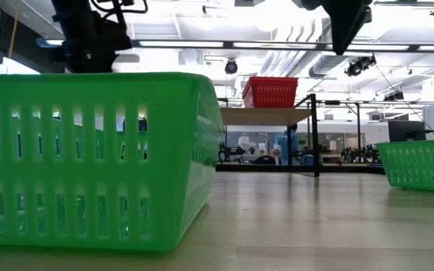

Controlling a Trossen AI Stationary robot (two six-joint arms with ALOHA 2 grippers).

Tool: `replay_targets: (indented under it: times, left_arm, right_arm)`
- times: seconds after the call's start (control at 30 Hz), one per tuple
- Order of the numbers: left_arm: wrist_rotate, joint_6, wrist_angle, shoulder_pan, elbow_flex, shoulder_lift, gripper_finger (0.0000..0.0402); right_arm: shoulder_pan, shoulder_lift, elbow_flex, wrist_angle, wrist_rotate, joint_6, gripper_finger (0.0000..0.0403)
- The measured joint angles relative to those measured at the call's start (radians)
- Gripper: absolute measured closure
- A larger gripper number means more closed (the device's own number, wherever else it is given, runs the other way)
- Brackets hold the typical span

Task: Stack baskets on shelf by color
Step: Stack the top left green basket on the top of the right green basket

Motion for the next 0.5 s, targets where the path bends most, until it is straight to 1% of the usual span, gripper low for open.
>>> replay_targets:
  times: [0.1, 0.27, 0.4, 0.5]
  left_arm:
    - [-0.001, -0.009, -0.032, 0.0, 0.0, 0.0, 0.0234]
    - [-0.042, -0.043, -0.086, 0.019, 0.0, 0.009, 0.0234]
    - [-0.055, -0.044, -0.093, 0.075, 0.0, 0.008, 0.0234]
    - [-0.057, -0.04, -0.11, 0.142, 0.0, 0.008, 0.0234]
  right_arm:
    - [0.018, 0.0, 0.0, 0.022, 0.0, 0.003, 0.0318]
    - [0.04, 0.0, 0.0, 0.049, -0.001, 0.003, 0.0318]
    - [0.05, 0.0, 0.0, 0.058, -0.003, 0.002, 0.0318]
    - [0.05, 0.0, 0.0, 0.058, -0.004, 0.0, 0.0318]
